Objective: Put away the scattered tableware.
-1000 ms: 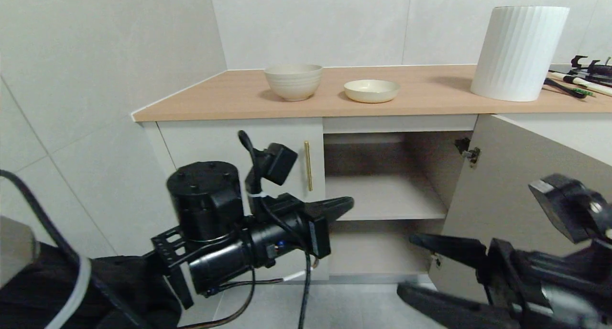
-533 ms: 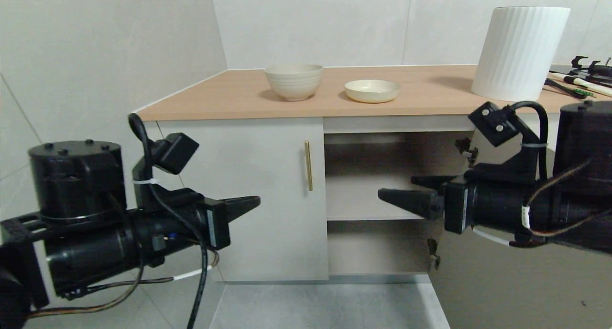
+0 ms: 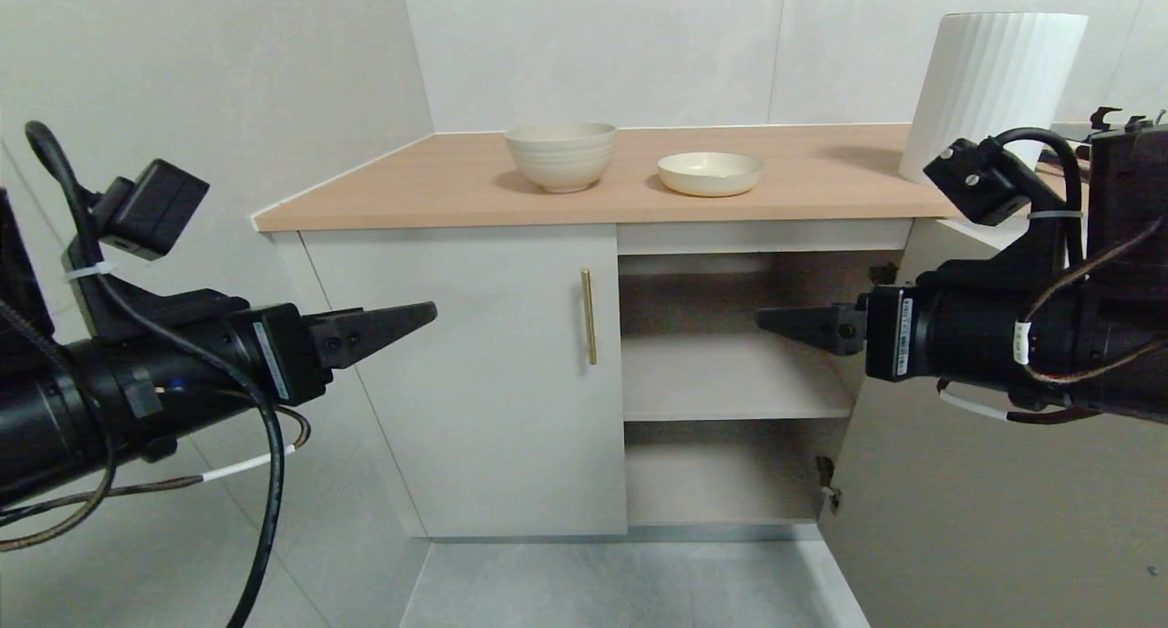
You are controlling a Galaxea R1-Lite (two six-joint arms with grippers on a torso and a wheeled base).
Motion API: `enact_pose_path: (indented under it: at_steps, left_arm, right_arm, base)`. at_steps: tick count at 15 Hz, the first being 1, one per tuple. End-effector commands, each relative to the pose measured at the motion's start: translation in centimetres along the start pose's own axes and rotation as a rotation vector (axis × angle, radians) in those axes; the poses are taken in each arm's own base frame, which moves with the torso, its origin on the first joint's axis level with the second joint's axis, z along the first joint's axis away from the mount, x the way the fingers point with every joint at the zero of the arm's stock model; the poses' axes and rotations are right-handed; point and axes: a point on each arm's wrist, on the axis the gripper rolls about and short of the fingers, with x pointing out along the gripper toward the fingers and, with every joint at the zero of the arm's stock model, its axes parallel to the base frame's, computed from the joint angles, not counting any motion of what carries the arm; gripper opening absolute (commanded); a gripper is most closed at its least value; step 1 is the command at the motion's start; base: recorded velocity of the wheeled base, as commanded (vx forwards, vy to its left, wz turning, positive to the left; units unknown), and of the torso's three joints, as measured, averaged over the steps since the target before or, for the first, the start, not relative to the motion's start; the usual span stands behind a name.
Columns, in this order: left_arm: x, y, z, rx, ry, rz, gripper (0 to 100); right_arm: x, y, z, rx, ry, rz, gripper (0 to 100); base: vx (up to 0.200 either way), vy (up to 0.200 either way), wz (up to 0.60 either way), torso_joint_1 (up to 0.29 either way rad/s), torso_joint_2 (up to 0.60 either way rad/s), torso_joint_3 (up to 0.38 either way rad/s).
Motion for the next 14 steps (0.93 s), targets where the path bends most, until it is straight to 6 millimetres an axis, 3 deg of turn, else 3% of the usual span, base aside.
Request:
enact_pose_path:
  at_steps: [1, 8, 14]
  left_arm:
    - [-0.2, 0.1, 0.4, 0.000, -0.019, 0.007, 100]
    - [-0.8, 0.1, 1.1, 0.002, -0.051, 0.042, 100]
    - [-1.4, 0.3, 1.9, -0.009, -0.061, 0.062, 100]
  right_arm:
    - [-0.5, 0.2, 0.7, 0.020, -0.027, 0.007, 100]
    - [-0.4, 0.2, 0.7, 0.024, -0.035, -0.022, 100]
    - [-0.8, 0.3, 0.9, 0.025, -0.019, -0.016, 100]
  base:
    - [0.000, 0.000, 0.00, 0.000, 0.00, 0.000]
    - [0.000, 0.000, 0.00, 0.000, 0.00, 0.000]
    - [0.200, 0.000, 0.00, 0.004, 0.00, 0.001]
